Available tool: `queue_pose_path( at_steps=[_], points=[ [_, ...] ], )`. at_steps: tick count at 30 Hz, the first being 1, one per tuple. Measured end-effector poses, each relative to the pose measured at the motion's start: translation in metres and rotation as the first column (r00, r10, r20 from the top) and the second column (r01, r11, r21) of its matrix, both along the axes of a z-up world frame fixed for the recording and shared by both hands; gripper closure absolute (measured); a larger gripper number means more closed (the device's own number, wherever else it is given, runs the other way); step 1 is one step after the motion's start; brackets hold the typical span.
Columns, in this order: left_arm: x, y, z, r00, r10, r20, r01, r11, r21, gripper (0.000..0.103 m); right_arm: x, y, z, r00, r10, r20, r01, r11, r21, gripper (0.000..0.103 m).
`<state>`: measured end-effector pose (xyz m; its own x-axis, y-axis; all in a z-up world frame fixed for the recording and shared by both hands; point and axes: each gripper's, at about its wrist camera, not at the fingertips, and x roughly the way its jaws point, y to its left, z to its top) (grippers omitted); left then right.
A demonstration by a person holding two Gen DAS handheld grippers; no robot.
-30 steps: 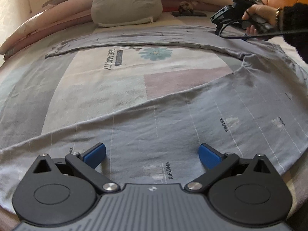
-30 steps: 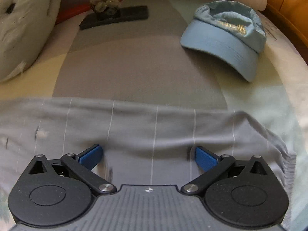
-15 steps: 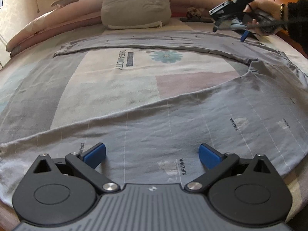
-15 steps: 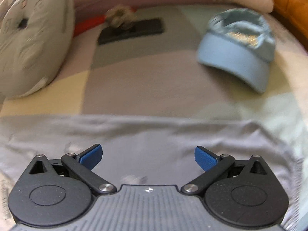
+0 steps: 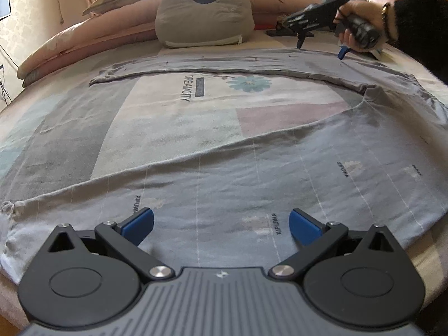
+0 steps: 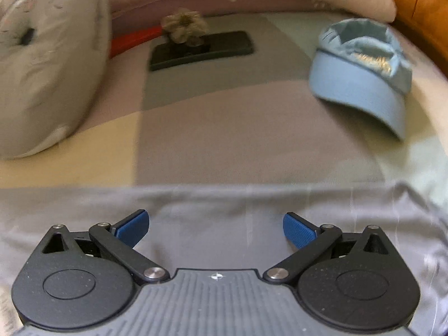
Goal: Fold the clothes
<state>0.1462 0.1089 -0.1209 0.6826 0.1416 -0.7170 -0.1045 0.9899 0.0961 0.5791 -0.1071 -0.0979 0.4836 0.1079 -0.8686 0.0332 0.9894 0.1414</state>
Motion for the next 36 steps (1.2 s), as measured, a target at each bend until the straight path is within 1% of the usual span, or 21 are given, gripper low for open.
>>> queue_pose_path(
  at_steps=[2,5,6,8,10,13,16,20,22,24,27,36],
  points=[
    [0.002,0.002,-0.001,1.0,0.004,0.008,-0.004,1.0,0.0,0.001,-0.009,0.016,0.004,0.998,0.048,-0.03,-0.047,0.999,0.022,0.0],
    [0.001,0.004,-0.003,1.0,0.007,0.008,-0.007,1.0,-0.018,0.001,-0.015,0.043,0.001,0.991,0.114,-0.063,-0.111,0.993,0.045,0.0],
    [0.0,0.005,-0.003,1.0,0.007,0.008,-0.006,1.0,-0.022,0.001,-0.014,0.052,-0.003,0.99,0.125,-0.059,-0.124,0.992,0.019,0.0],
    [-0.002,0.007,-0.003,1.0,0.011,0.009,-0.011,1.0,-0.026,0.001,-0.01,0.069,-0.014,0.99,0.136,-0.036,-0.138,0.988,-0.068,0.0],
    [-0.005,0.008,-0.002,1.0,0.014,0.006,-0.013,0.999,-0.029,0.001,-0.003,0.083,-0.022,0.988,0.154,0.025,-0.148,0.976,-0.158,0.0],
    [-0.01,0.01,-0.001,1.0,0.011,0.008,-0.011,0.999,-0.031,0.001,0.01,0.092,-0.025,0.974,0.21,0.081,-0.19,0.96,-0.208,0.0],
    [-0.012,0.015,-0.001,1.0,0.027,0.014,-0.026,0.999,-0.043,0.001,0.021,0.097,-0.017,0.98,0.195,0.041,-0.184,0.964,-0.194,0.0],
    [-0.014,0.02,-0.003,0.999,0.041,0.021,-0.039,0.998,-0.059,0.001,0.004,0.118,0.002,0.974,0.226,0.008,-0.224,0.97,-0.093,0.0],
    [-0.015,0.02,-0.004,0.999,0.035,0.023,-0.034,0.998,-0.061,0.001,-0.003,0.137,0.007,0.967,0.252,-0.023,-0.253,0.966,-0.045,0.0],
    [-0.017,0.021,-0.004,0.999,0.032,0.026,-0.03,0.998,-0.059,0.001,-0.005,0.157,0.007,0.966,0.256,-0.031,-0.257,0.965,-0.051,0.0],
    [-0.021,0.024,-0.003,0.999,0.045,0.027,-0.044,0.998,-0.056,0.001,-0.002,0.188,-0.006,0.967,0.25,-0.052,-0.254,0.96,-0.121,0.0],
    [-0.031,0.032,-0.004,0.998,0.066,0.02,-0.065,0.995,-0.071,0.001,0.021,0.189,-0.019,0.978,0.201,0.047,-0.196,0.976,-0.09,0.0]
  ],
)
